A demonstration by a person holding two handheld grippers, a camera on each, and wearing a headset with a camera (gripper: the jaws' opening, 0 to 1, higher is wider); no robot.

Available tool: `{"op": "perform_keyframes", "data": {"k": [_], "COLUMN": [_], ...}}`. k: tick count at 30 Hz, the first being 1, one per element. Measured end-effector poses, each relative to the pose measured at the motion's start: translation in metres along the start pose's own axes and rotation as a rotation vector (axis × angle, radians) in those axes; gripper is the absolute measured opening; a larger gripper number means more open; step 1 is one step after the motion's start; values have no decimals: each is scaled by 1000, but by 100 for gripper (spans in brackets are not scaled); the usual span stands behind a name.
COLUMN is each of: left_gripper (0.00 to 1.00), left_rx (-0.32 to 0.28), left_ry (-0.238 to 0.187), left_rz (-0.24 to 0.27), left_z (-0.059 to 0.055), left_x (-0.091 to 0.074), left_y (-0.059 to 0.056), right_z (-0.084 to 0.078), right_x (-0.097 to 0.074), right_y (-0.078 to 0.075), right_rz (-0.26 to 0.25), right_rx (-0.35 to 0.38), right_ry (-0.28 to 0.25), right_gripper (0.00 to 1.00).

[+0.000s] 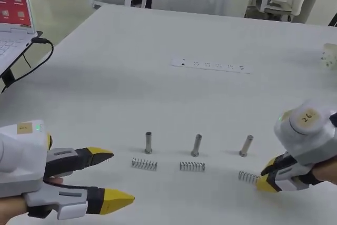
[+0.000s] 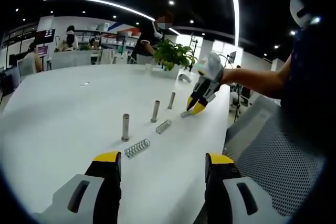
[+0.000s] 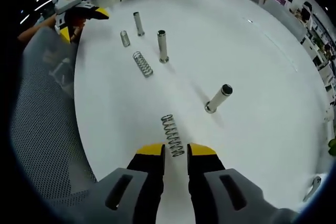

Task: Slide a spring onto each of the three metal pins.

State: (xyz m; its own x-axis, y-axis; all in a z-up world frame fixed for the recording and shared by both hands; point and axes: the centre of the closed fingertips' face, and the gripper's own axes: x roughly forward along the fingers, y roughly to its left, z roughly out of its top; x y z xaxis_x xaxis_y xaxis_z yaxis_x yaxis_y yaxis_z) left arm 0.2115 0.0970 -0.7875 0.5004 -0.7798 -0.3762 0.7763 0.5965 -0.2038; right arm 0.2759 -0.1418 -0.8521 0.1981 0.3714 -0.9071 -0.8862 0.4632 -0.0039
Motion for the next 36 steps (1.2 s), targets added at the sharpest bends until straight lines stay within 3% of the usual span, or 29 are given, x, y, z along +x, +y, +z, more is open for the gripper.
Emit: {"op": "perform_keyframes", "data": {"k": [24,36], "left_gripper": [58,56], "left_rx": [-6,5], "left_ry": [-3,-4], "left_rz": [-3,-8], "left_z": [0,3], "left_x": [0,-3], "left_y": [0,-2], "right_z": [-4,-6], "right_x": [6,5], "right_y": [0,3], "right_rz": [-1,6], "right_rx": [-116,-68], "right_ry": [73,63], "right_gripper": [11,9]}}
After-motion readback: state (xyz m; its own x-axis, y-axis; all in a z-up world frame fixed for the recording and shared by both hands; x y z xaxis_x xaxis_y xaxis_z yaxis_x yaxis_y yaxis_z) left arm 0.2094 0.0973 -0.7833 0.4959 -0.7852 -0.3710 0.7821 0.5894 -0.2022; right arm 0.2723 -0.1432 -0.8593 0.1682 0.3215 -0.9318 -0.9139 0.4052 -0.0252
